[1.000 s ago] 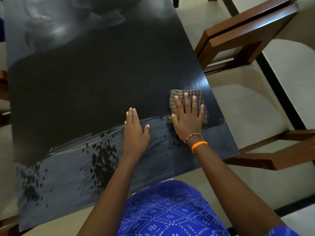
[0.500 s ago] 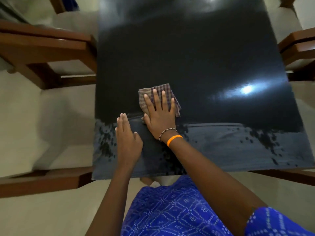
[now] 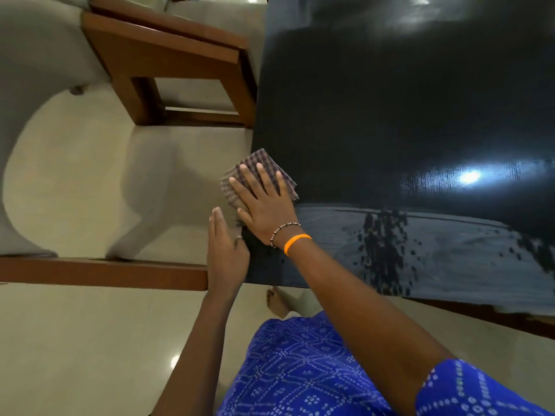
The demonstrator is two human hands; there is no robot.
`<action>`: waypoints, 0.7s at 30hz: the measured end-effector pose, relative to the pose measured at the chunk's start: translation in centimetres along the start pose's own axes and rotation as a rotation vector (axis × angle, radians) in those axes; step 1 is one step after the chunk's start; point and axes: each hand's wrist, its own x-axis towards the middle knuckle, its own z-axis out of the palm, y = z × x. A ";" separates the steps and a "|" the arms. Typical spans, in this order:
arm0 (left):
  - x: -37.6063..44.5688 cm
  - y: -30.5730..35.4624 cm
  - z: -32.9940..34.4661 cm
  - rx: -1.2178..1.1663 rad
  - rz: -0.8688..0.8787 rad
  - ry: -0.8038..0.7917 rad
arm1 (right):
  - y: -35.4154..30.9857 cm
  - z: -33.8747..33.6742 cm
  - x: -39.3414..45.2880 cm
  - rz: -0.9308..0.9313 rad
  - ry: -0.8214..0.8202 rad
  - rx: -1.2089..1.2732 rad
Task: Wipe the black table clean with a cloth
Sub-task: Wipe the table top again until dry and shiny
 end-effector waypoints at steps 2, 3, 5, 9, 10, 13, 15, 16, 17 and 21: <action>-0.1 0.4 -0.1 -0.013 -0.002 -0.018 | 1.7 0.0 -1.3 0.035 0.039 -0.014; -0.2 0.6 0.0 -0.022 -0.004 -0.031 | 2.8 -0.2 -2.1 0.073 0.055 -0.016; -0.3 1.1 0.2 -0.046 -0.011 -0.064 | 5.9 -0.6 -3.9 0.183 0.081 -0.023; -0.5 2.1 1.2 -0.112 -0.059 -0.115 | 13.9 -2.0 -8.0 0.469 0.110 -0.028; -0.6 2.2 1.5 -0.128 -0.052 -0.123 | 15.8 -2.3 -9.1 0.543 0.120 -0.028; -0.8 2.2 1.7 -0.154 -0.041 -0.134 | 19.5 -2.7 -12.2 0.718 0.154 0.004; -0.8 2.1 1.3 -0.198 -0.071 -0.137 | 19.6 -2.8 -13.2 0.782 0.152 0.031; -0.6 2.0 1.1 -0.223 -0.086 -0.132 | 19.0 -2.7 -13.1 0.804 0.144 0.052; -0.5 1.7 0.8 -0.248 -0.105 -0.129 | 18.1 -2.5 -12.8 0.815 0.141 0.062; -0.4 0.1 0.1 -0.369 -0.181 -0.097 | 11.3 -1.1 -10.1 0.635 0.130 0.007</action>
